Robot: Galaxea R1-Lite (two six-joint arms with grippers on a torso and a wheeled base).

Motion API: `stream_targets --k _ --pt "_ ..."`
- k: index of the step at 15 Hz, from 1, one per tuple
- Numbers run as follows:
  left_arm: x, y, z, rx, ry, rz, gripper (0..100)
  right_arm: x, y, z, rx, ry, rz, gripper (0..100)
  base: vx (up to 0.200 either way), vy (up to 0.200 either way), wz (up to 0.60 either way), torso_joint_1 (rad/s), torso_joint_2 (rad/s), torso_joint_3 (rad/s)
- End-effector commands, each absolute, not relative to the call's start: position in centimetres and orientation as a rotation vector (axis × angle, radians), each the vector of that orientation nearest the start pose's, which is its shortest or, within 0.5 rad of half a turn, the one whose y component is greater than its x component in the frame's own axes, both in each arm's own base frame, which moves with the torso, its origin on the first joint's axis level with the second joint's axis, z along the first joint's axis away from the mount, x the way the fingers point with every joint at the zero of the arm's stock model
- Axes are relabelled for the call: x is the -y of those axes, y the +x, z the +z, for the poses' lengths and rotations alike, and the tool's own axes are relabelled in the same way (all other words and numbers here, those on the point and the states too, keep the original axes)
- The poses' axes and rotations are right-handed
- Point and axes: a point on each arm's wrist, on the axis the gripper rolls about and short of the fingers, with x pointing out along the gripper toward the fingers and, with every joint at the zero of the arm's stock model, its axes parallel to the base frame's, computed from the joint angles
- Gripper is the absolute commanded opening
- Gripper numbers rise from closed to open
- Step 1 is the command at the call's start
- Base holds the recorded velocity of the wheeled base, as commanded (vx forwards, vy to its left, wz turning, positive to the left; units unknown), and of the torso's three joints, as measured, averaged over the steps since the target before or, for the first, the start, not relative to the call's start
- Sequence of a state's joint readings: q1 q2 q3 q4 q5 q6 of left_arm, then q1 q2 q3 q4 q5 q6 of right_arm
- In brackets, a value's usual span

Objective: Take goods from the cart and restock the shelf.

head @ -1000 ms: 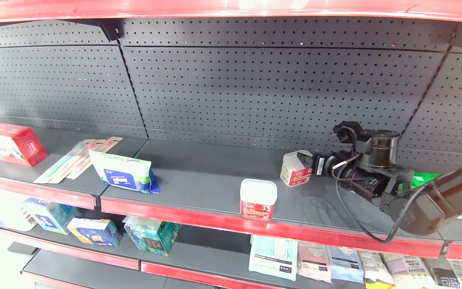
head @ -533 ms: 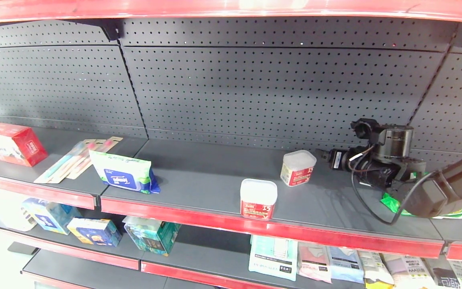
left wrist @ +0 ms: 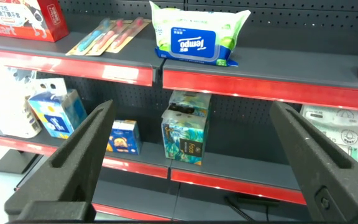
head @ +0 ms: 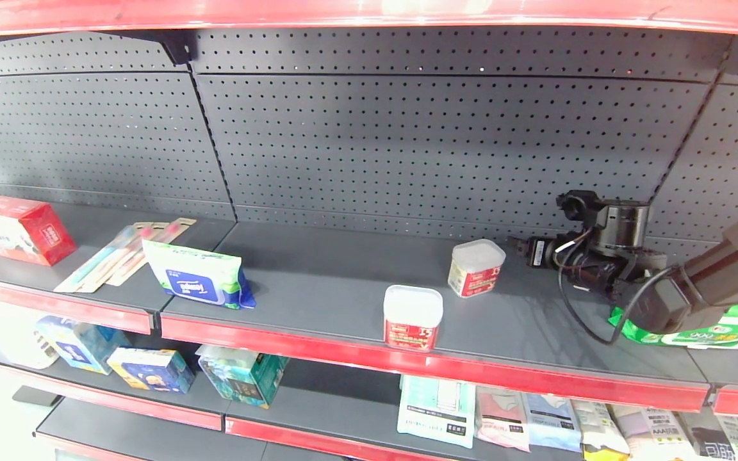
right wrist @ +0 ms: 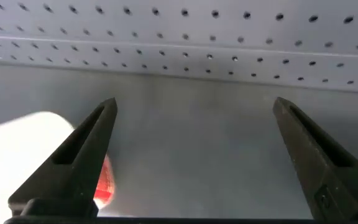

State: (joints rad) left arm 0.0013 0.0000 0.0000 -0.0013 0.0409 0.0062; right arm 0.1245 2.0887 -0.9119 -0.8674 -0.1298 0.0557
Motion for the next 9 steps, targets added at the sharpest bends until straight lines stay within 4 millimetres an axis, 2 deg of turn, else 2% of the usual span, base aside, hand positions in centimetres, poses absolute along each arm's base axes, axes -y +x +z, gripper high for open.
stream_targets --k 1,7,9 --pt "-0.1 -2.3 7.6 0.0 0.006 0.043 100 -4.3 38.0 8.7 -0.338 0.002 -0.017 100 0.0 0.0 0.0 0.0 0.0 0.0" --pt "-0.1 -2.3 7.6 0.0 0.006 0.043 100 -4.8 38.0 7.2 -0.382 -0.038 0.002 100 0.0 0.0 0.0 0.0 0.0 0.0" --pt "-0.1 -2.3 7.6 0.001 0.006 0.043 100 -5.5 37.6 6.8 -0.398 -0.045 0.022 100 0.0 0.0 0.0 0.0 0.0 0.0"
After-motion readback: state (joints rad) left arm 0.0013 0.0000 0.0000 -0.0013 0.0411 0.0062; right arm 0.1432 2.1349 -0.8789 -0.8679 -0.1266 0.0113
